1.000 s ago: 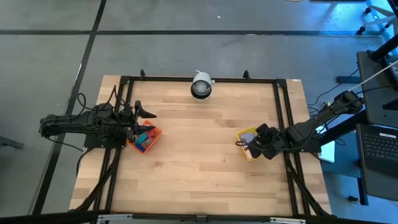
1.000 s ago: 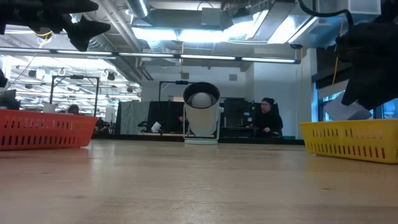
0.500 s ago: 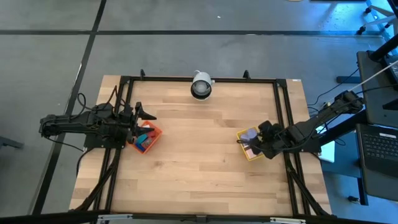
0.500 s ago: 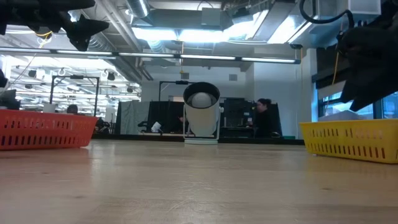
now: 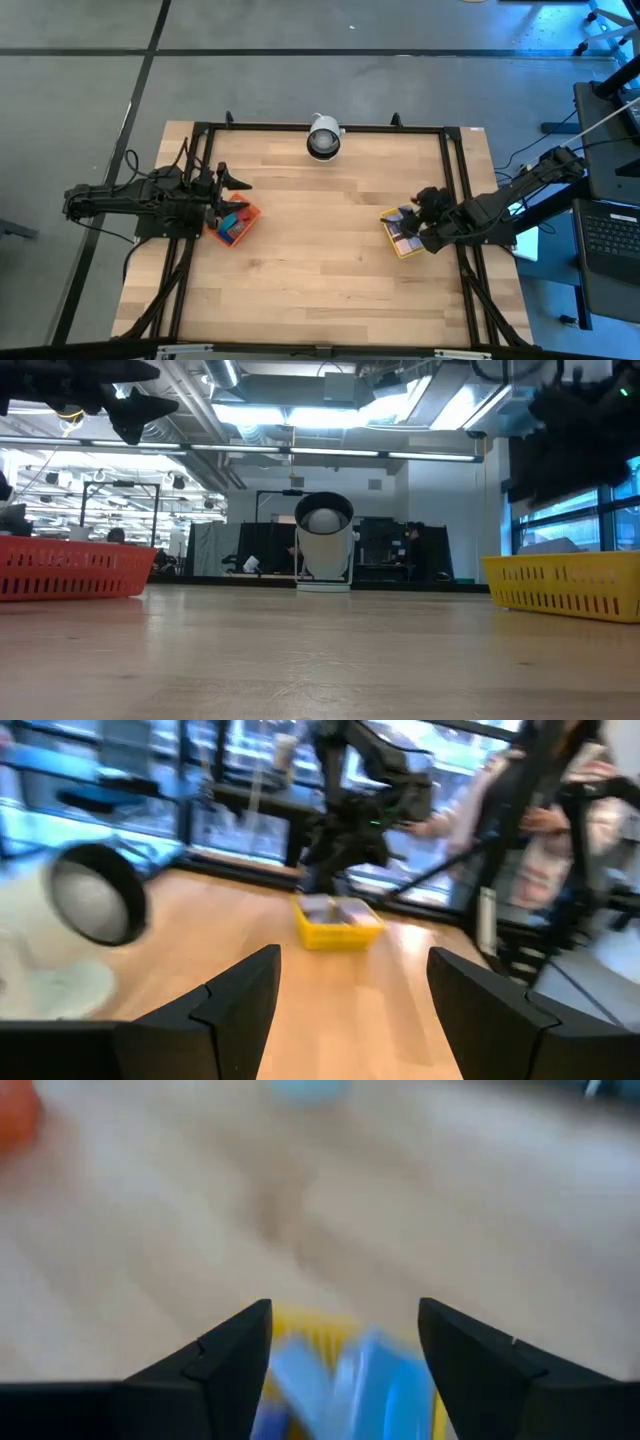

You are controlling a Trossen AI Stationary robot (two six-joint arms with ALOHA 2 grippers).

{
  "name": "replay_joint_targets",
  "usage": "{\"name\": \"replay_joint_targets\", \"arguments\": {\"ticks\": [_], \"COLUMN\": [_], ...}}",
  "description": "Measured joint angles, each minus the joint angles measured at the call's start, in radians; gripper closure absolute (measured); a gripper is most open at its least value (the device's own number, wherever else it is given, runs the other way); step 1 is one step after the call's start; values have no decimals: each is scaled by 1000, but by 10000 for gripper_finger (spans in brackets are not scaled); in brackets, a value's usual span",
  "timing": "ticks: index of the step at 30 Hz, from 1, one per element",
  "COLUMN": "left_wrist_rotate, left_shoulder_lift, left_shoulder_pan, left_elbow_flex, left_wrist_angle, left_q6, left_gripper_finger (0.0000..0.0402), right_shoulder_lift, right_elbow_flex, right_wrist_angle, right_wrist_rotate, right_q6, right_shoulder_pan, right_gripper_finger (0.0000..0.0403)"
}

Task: Pick & Place Office items
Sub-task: Return to Home Position

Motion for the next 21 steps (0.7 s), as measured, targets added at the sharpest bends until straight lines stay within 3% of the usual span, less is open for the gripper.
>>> {"name": "replay_joint_targets", "arguments": {"ticks": [4,6,14,17,21], "left_wrist_rotate": [-89,-98,-121,-127,-133], "left_shoulder_lift": [-2,-7,-22,-47,-82], "left_shoulder_pan": [0,0,0,0,0], "left_elbow_flex": [4,26,147,153,152], "left_wrist_angle": [48,47,-139,-122,-132], "left_q6": [80,115,216,220,221], "left_gripper_finger": [153,153,153,153,153], "right_shoulder_lift": [-10,-24,-109,-163,-246], "right_elbow_flex": [90,148,341,371,372], "right_wrist_angle": [0,3,39,56,76], "right_wrist_rotate": [225,279,270,338,346], "right_q6": [-158,-267,-724,-838,-930], "right_shoulder_pan": [-2,1,107,171,246], "right_gripper_finger": [185,212,315,335,341]}}
